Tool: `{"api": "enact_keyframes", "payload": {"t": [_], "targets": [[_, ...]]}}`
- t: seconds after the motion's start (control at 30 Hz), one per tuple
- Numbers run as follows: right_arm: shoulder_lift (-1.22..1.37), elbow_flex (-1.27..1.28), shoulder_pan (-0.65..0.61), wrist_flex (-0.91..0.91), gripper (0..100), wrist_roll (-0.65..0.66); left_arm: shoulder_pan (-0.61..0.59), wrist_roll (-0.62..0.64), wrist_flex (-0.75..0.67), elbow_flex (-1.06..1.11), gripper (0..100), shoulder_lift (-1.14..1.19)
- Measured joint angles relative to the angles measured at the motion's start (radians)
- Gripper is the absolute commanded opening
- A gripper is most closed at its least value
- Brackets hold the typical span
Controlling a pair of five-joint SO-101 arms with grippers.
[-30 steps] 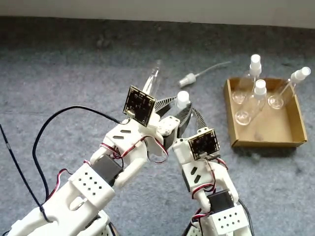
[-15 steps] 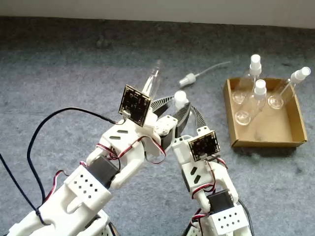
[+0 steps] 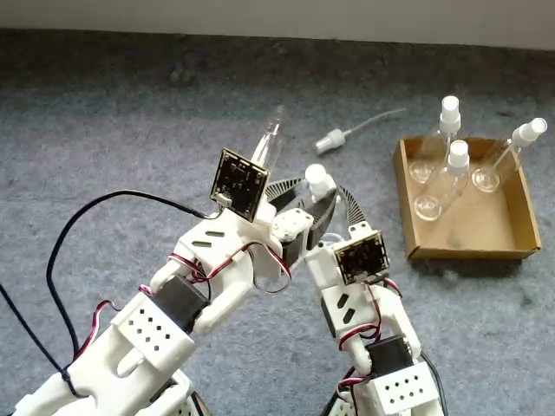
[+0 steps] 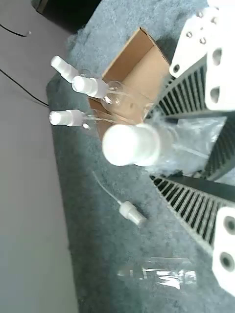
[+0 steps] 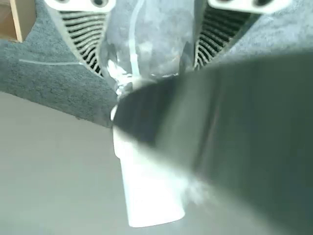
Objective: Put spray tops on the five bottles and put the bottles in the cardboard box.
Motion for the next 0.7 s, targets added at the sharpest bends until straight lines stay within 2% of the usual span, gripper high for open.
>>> {"api": "enact_keyframes", "payload": {"t": [0.53,0.7], "targets": [[0.000,0.000,0.017,-0.002,11.2,-0.002,0.000,-0.003,0.014,0.003,21,0.020],[0.000,0.000,0.017,-0.002,11.2,-0.002,-0.002,-0.002,0.074,0.003,21,0.008]]}}
